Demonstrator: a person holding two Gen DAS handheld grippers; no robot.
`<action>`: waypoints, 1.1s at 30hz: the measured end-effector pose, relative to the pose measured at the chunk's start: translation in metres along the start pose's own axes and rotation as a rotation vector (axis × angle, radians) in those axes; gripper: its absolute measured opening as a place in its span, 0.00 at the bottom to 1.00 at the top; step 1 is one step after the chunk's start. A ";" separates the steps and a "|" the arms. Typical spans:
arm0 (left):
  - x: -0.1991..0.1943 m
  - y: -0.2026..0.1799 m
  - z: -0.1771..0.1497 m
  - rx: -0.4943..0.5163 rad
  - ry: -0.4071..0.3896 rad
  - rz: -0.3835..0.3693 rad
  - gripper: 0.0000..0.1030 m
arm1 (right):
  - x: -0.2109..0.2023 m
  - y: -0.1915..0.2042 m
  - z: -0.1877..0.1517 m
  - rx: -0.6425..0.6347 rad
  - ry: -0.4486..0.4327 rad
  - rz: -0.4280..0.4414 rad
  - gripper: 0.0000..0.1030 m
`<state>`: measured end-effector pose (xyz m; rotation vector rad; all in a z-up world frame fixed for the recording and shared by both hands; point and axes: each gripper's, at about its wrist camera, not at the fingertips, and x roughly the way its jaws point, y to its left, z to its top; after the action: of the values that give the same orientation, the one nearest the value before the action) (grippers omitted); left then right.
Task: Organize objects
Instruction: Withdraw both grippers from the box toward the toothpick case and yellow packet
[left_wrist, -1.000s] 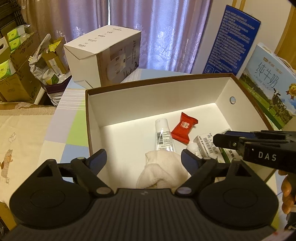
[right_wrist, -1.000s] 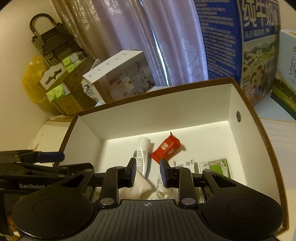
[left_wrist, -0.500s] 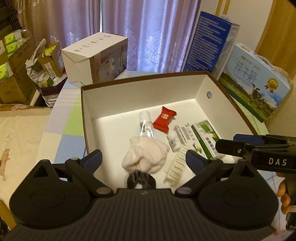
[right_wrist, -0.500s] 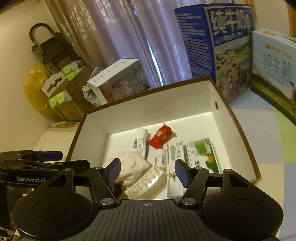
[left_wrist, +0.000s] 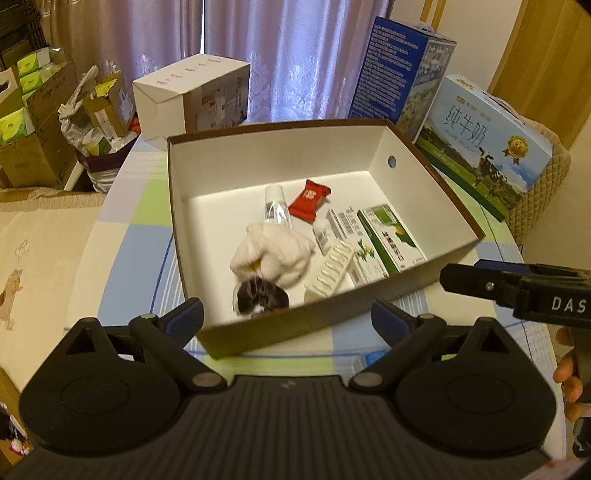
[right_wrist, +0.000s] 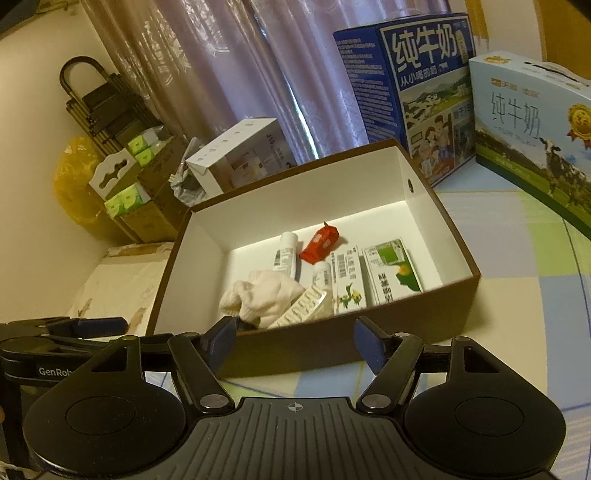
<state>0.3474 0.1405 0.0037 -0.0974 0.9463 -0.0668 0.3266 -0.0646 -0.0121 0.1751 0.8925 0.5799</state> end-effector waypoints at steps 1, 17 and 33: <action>-0.003 -0.001 -0.003 -0.003 0.002 0.002 0.93 | -0.003 0.000 -0.003 0.003 0.001 0.001 0.66; -0.042 -0.016 -0.056 -0.031 0.023 -0.016 0.93 | -0.052 0.006 -0.053 0.022 0.024 0.010 0.67; -0.053 -0.036 -0.093 -0.019 0.064 -0.010 0.93 | -0.080 -0.007 -0.097 0.051 0.062 -0.003 0.67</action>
<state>0.2407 0.1052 -0.0033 -0.1187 1.0101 -0.0705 0.2152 -0.1233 -0.0207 0.2024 0.9683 0.5627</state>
